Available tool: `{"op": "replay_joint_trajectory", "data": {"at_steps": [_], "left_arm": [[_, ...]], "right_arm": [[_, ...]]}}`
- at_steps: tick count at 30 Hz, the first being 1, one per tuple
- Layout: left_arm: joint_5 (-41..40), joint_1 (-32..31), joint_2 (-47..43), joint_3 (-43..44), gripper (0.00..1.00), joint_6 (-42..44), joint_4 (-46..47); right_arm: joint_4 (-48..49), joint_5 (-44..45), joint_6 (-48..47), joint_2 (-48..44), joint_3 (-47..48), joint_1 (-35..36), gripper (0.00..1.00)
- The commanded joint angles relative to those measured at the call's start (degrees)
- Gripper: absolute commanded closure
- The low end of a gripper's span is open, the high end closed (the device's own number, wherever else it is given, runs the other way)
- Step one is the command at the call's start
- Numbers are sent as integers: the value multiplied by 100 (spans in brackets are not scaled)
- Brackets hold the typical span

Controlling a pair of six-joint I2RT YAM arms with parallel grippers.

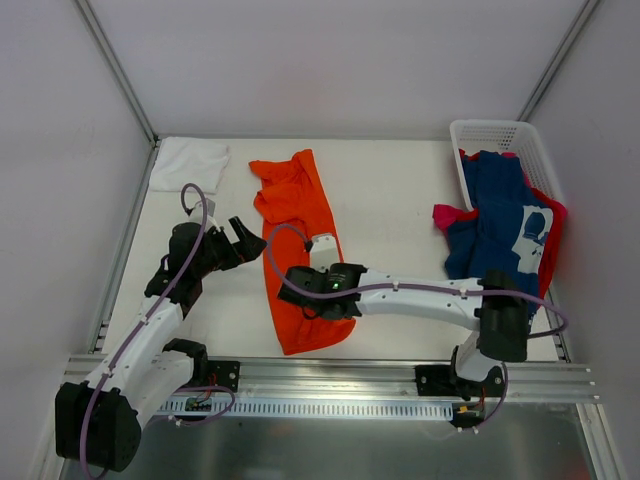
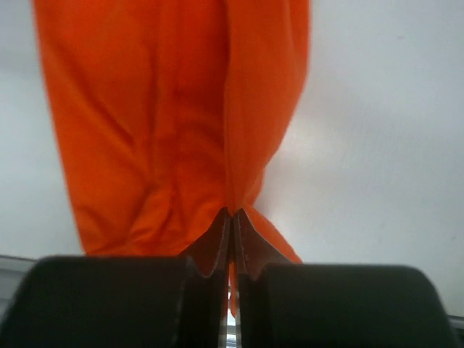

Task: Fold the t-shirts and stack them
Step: Fold the tshirt

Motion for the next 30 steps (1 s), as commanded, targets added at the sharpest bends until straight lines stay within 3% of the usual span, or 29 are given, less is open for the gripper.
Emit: {"op": "replay_joint_trajectory", "data": {"at_steps": [1,8,17,19,20,21,30], "left_arm": [[48,68,42,12,1,28,192],[-31,76,59,-6,1,98,183],[-32,85,103,20,1,107,192],[-14,85,112,29,1,89,192],[3,77,130,29,1,80,201],[12,85,138,20,1,72,209],[469,85,24,231,1,10,245]], "right_arm": [[-15,-238,-133,576,701,367,100],[143,-782,-28,1755,1274,825,100],[653,-1065,253,1922,351,1133,97],[653,-1047,332,1914,255,1177,62],[636,-986,376,1905,237,1194,14],[609,-960,376,1896,236,1212,1],[-550,112,17,1054,1088,1001,0]]}}
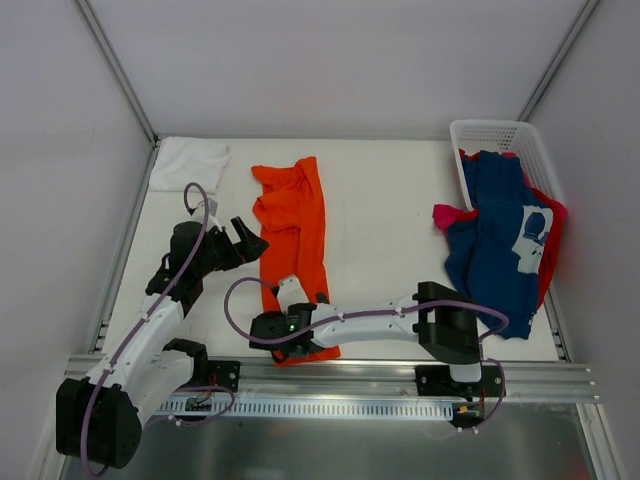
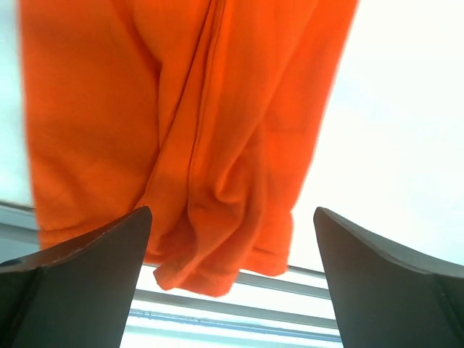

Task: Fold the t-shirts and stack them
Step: Fold the tshirt

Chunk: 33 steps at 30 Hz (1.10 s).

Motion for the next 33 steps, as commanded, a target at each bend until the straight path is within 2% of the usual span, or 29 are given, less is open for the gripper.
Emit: {"op": "replay_joint_trajectory", "data": {"at_steps": [1,9,12,15,17,19,21,25,28,30,33], "left_arm": [[456,83,-150,279,1,10,218],[808,66,-379,535,1,-384,131],[975,-74,-204,412,1,-745,166],[801,-329,-37,122,1,-878,166],[651,-663,34,-114,1,-886,148],[484,-865,60,-282,1,-965,87],[352,-1164,52,-598,1,-1071,78],[-175,-1875,-106,-1038,1,-1387,-527],[-465,-2482,-46,-1065,1,-1484,-1088],[-484,-2928,-10,-995,1,-1519,-1362],[-597,-3605,-19,-793,1,-1712,-1907]], "right_arm": [[-667,676,-267,-901,529,-155,0],[-781,1151,-462,-1842,478,-375,0],[-825,1275,-515,-2158,93,-804,0],[-212,855,-1023,-2580,-444,-1507,1],[811,118,-1340,-3010,-1252,-1998,1],[1413,-671,-1569,-3248,-2006,-2299,1],[1977,-1000,-1587,-3460,-2387,-2563,0],[2592,-1640,-1298,-3601,-3125,-2599,1],[3487,-2160,-825,-3680,-3907,-2529,1],[3587,-2127,-595,-3758,-4233,-2327,1],[3315,-1654,-208,-3794,-4234,-1853,1]]}}
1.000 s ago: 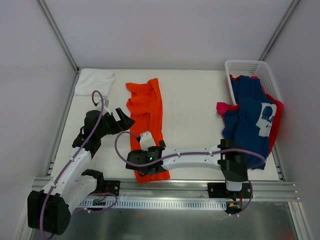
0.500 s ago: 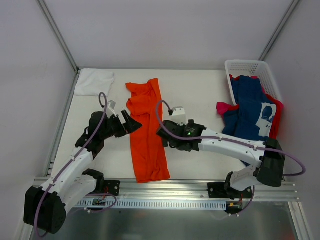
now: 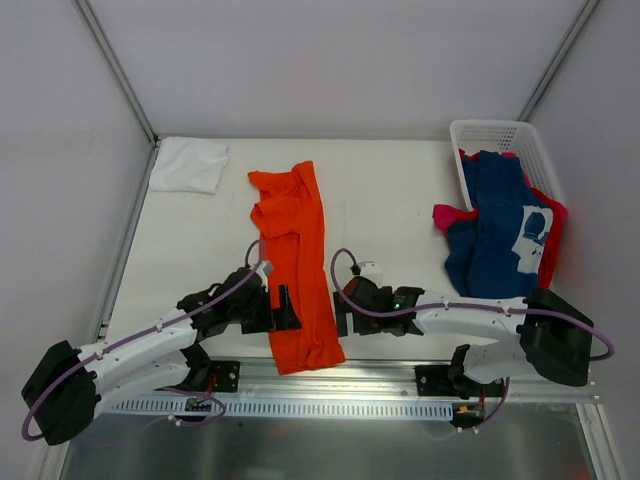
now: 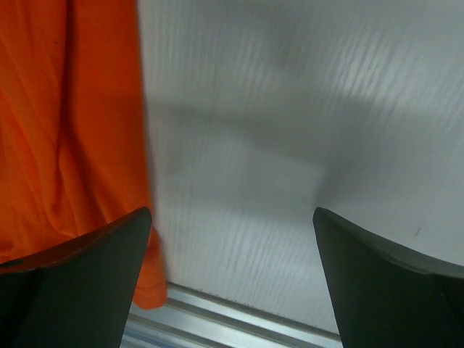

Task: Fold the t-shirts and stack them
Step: Fold the tshirt

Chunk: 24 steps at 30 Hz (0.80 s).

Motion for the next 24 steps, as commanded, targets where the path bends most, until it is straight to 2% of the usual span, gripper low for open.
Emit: {"op": "replay_joint_trajectory", "data": {"at_steps": [1,4,8,11,14,19,20,21,22,23,24], "left_arm": [[-324,-718,-52,293,1,-351,-1118],[-544,-1333,-227,408,1,-649,-1393],[-746,-1914,-491,461,1,-1036,-1787],[-1001,-2108,-667,645,1,-1098,-2235],[-1632,-2108,-790,1023,1,-1002,-2622],[-3363,-2082,-747,1822,1,-335,-2738],[-3688,-2073,-616,2111,1,6,-2703],[-4265,-2038,-501,2244,1,192,-2555],[-4428,-1821,-396,2359,1,420,-2406],[-4447,-1618,-160,2525,1,1005,-2169],[-4038,-1338,-9,2579,1,1272,-1610]], "right_arm": [[151,160,647,-245,85,458,0],[113,372,1095,-271,41,994,0],[307,380,1412,-166,6,1346,1],[158,477,1439,54,146,1496,1],[26,600,1439,203,243,1558,1],[-387,898,1290,265,593,1602,0],[-544,995,1272,300,656,1602,1],[-615,1022,1228,318,717,1602,1],[-660,1048,1211,335,805,1602,0],[-712,1083,1202,344,832,1611,0],[-730,1101,1202,344,841,1628,1]]}}
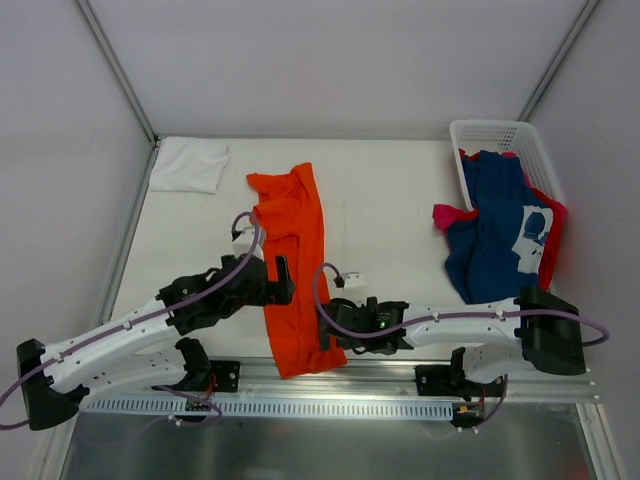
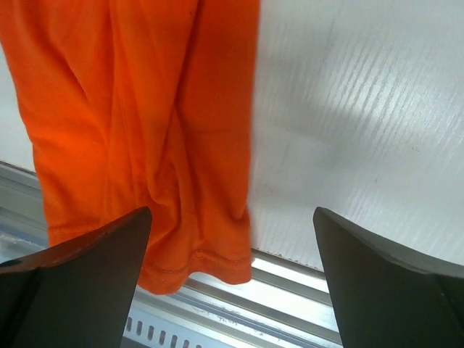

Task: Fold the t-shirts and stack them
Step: Fold the tshirt

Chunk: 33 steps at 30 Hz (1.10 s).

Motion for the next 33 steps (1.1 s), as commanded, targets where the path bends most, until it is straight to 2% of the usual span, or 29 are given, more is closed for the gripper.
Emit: {"op": "replay_joint_trajectory", "data": {"at_steps": [1,2,4,5,7,10,12,16,18,19,22,24,28,33], "left_arm": [[-165,834,523,409,1,1470,1120],[423,1664,846,400,1,1873,1471],[1643,2328,1243,383,1,2078,2479],[1946,2810,1793,479,1,2288,2755],[2203,3060,2463,803,1,2439,3029],[2396,3219,4183,1637,1,2729,3092],[2520,3237,4731,2218,1,2861,3100],[2529,3246,5856,3166,8,2844,3109],[2529,3246,6104,3440,12,2861,3101],[2503,3246,6305,3642,16,2914,3101],[2362,3289,6587,3967,27,3002,3039],[2257,3324,6693,4100,31,3046,2943],[1669,3412,6992,4434,45,3178,2609],[721,3500,7116,4523,44,3020,2108]], "right_arm": [[-383,369,-9,23,251,65,1],[-427,447,17,-3,225,83,1],[-462,518,96,-117,146,101,1],[-453,562,105,-170,50,101,1],[-462,615,131,-372,-65,109,2],[-585,738,201,-706,-259,109,7],[-620,826,237,-995,-452,118,10],[-576,914,281,-1356,-751,118,16],[-576,931,298,-1453,-873,118,17],[-594,958,307,-1523,-909,118,18],[-620,1037,369,-1673,-1058,118,19],[-629,1089,369,-1717,-1120,118,19],[-752,1212,351,-1849,-1147,118,20],[-840,1336,299,-2104,-1182,109,23]]}}
